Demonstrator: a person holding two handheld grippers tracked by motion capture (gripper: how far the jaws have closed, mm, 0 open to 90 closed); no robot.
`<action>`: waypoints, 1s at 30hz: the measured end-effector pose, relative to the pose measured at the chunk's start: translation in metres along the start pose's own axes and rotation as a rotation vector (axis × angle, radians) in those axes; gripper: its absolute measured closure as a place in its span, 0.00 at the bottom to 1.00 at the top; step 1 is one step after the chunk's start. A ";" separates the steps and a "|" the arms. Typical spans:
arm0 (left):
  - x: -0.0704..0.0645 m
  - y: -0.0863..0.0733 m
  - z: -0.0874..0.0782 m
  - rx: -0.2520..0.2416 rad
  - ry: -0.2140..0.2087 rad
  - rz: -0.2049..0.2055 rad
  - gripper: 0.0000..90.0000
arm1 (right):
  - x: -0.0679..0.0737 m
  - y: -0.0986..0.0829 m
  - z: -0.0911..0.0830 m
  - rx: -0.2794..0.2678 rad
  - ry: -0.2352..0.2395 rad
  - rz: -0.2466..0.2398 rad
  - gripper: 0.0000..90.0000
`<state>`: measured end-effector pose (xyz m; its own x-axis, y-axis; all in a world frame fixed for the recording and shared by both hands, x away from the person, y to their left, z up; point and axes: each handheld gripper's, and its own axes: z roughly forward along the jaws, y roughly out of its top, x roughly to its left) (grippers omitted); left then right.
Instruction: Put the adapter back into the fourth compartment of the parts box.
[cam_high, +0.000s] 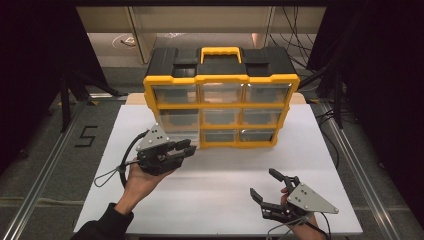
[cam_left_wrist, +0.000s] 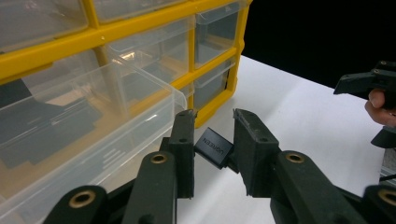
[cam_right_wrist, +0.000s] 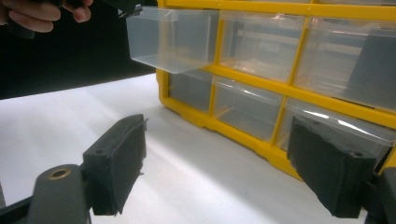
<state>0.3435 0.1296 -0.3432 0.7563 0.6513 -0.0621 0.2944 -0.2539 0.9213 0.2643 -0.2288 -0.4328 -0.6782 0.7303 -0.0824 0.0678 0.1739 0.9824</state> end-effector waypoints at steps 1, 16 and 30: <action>0.000 0.001 0.000 -0.003 0.001 0.002 0.77 | 0.000 0.000 0.000 0.000 0.000 0.000 0.23; 0.018 0.016 -0.009 -0.043 0.048 -0.008 0.77 | 0.000 -0.001 0.000 0.015 0.000 0.003 0.23; 0.030 0.023 -0.007 -0.062 0.085 -0.026 0.77 | 0.000 -0.001 0.001 0.012 0.000 0.006 0.23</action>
<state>0.3685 0.1480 -0.3210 0.6955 0.7163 -0.0559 0.2748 -0.1934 0.9418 0.2649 -0.2282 -0.4343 -0.6777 0.7314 -0.0762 0.0810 0.1772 0.9808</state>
